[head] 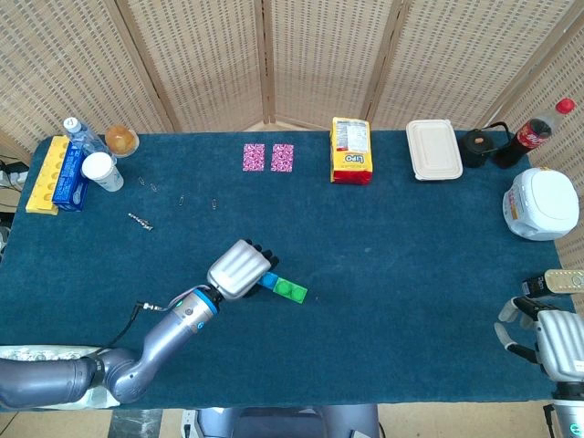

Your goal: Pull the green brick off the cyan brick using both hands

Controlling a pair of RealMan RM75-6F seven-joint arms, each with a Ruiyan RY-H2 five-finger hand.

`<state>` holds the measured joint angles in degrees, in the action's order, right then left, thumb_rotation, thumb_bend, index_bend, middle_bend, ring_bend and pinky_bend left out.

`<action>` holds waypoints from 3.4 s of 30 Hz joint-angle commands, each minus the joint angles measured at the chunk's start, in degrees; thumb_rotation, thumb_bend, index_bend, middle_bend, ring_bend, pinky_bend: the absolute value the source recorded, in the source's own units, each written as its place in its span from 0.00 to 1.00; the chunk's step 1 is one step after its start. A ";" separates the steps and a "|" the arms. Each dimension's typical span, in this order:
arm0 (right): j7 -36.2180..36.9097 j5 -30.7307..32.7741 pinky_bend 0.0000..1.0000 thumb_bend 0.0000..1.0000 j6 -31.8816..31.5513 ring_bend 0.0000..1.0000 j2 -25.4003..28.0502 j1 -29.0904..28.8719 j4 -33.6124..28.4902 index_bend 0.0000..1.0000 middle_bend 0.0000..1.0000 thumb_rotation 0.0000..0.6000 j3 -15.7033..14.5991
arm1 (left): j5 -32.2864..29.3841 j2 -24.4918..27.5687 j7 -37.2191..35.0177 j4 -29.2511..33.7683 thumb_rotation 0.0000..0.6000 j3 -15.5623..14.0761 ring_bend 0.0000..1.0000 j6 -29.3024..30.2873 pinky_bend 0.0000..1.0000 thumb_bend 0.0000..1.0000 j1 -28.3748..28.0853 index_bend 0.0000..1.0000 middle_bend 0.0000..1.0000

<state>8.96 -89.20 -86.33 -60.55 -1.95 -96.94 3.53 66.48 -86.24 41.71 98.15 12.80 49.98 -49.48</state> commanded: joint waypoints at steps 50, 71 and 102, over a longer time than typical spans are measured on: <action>-12.91 16.37 0.41 0.22 13.36 0.46 -7.59 -14.24 -14.47 0.32 0.40 1.00 5.97 | -58.74 -11.10 13.36 -12.84 1.00 0.75 0.60 1.43 0.60 0.42 -51.08 0.83 0.66; -19.39 21.87 0.41 0.22 15.59 0.46 -8.12 -17.03 -16.36 0.31 0.40 1.00 6.57 | -58.86 -17.16 16.44 -15.63 1.00 4.33 0.61 10.10 0.60 0.41 -51.30 0.83 0.66; -17.74 24.45 0.68 0.24 15.56 0.76 -10.56 -18.86 -13.60 0.65 0.66 1.00 8.05 | -55.40 -17.98 17.87 -15.52 1.00 6.74 0.61 8.48 0.60 0.41 -47.45 0.83 0.66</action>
<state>-8.91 -64.69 -70.86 -71.13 -20.80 -110.65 11.66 11.04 -104.26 59.58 82.59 19.56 58.50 -96.96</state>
